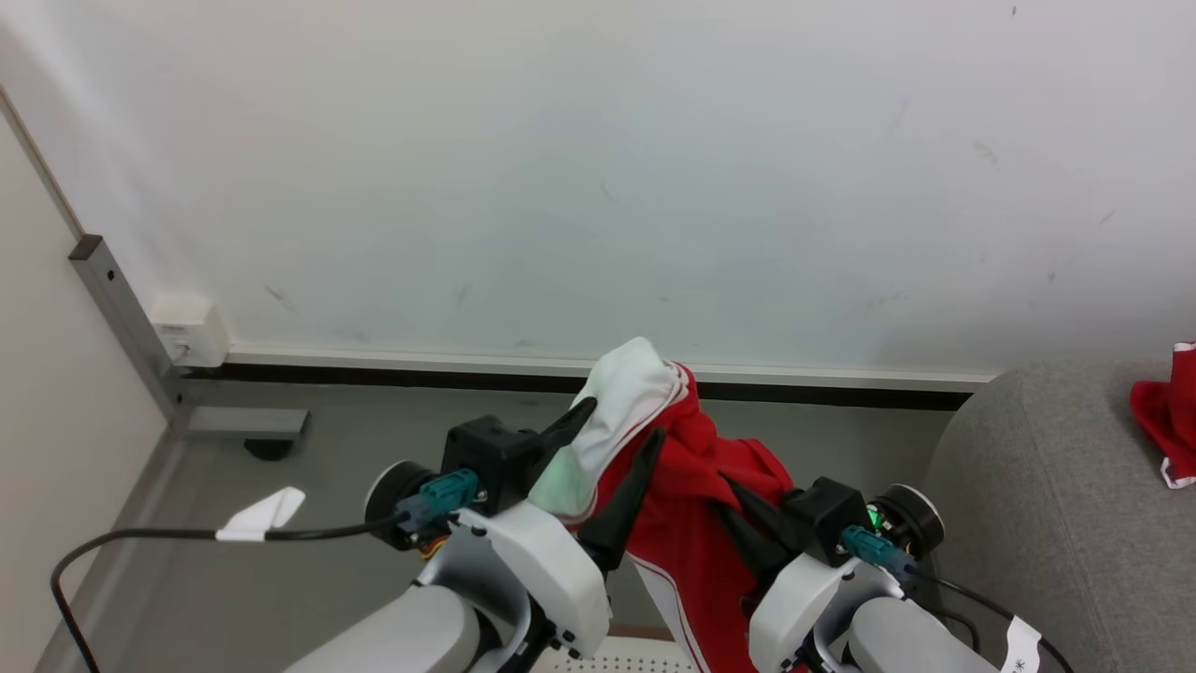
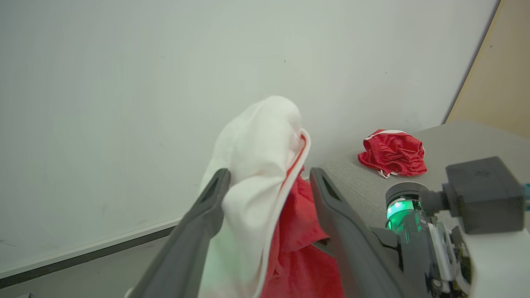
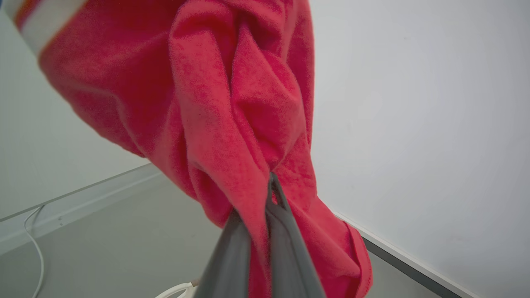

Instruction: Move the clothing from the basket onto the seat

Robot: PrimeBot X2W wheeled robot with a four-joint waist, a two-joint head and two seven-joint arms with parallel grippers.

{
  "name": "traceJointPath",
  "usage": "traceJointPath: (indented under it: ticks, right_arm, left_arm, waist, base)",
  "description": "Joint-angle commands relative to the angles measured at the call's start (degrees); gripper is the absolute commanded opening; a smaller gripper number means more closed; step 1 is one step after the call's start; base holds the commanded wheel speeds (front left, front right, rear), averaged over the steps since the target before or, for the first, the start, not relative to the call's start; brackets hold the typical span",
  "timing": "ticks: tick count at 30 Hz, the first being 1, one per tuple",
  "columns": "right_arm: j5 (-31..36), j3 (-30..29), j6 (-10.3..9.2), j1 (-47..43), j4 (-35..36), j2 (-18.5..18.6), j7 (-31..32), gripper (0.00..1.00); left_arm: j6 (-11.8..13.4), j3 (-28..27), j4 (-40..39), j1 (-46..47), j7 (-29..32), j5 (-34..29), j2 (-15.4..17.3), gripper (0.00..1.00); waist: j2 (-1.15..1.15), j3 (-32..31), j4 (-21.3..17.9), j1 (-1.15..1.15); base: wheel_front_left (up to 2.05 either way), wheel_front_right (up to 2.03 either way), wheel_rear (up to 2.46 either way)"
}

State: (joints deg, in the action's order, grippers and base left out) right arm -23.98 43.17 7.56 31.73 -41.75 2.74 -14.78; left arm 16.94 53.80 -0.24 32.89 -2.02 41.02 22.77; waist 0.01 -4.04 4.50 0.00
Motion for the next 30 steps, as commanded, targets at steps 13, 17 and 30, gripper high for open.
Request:
traceJointPath:
  ticks: [13, 17, 30]
  right_arm:
    - [4.08, -7.31, -0.15, -0.5, 0.87, 0.1, -0.46, 0.0]
    - [4.71, -8.1, -0.15, -0.48, 1.03, 0.1, -0.46, 0.0]
    - [8.37, -12.83, -0.15, -0.11, 2.51, 0.15, -0.34, 0.0]
  left_arm:
    - [0.24, 0.09, -0.05, -0.84, -0.13, 0.88, 0.73, 1.0]
    - [0.35, 0.14, -0.12, -0.78, -0.18, 0.84, 0.79, 1.0]
    - [1.18, -0.33, -1.08, -2.65, -1.07, 1.43, 2.6, 1.0]
  waist:
    - [-0.01, -0.22, -1.27, 0.0]
    - [-0.01, -0.15, -1.8, 0.0]
    - [-0.01, 1.23, -9.66, 0.0]
  base:
    - [0.0, 0.0, 0.0]
    - [0.0, 0.0, 0.0]
    - [0.0, 0.0, 0.0]
